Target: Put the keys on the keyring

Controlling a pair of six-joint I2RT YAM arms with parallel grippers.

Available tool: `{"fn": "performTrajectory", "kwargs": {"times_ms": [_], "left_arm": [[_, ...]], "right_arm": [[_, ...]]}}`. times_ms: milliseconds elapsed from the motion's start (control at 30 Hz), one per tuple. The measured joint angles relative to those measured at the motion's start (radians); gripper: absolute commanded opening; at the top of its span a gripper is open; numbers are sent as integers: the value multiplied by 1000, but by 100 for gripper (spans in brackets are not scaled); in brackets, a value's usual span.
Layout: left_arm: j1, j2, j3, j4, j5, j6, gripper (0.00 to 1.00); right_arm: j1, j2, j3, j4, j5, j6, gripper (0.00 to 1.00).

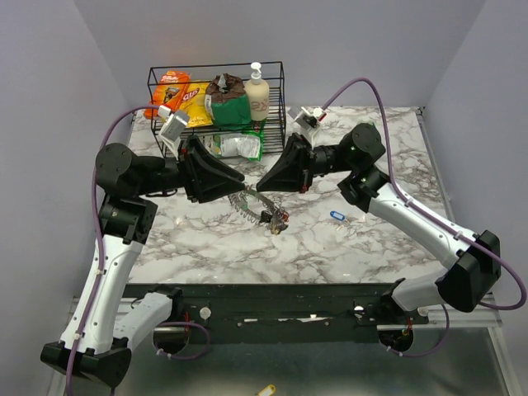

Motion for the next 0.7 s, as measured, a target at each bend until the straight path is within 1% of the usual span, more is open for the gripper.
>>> {"fn": "performTrajectory", "kwargs": {"times_ms": [133, 200, 333, 433, 533, 700], "left_arm": [[0, -2, -23, 121, 28, -92, 46], [0, -2, -38, 166, 36, -126, 45], [0, -2, -48, 199, 41, -159, 45], [0, -2, -48, 196, 40, -158, 46], [0, 2, -31, 149, 34, -129, 45], [0, 8, 35, 47, -5, -59, 46]], "right_arm": [[-14, 0, -26, 107, -15, 81, 1], [-26, 0, -48, 196, -21, 147, 0], [-50, 13, -64, 362, -30, 278, 0], [-58, 17, -71, 421, -27, 330, 0], [-61, 16, -74, 409, -8, 325, 0], [-62, -32, -89, 236, 109, 233, 0]]}}
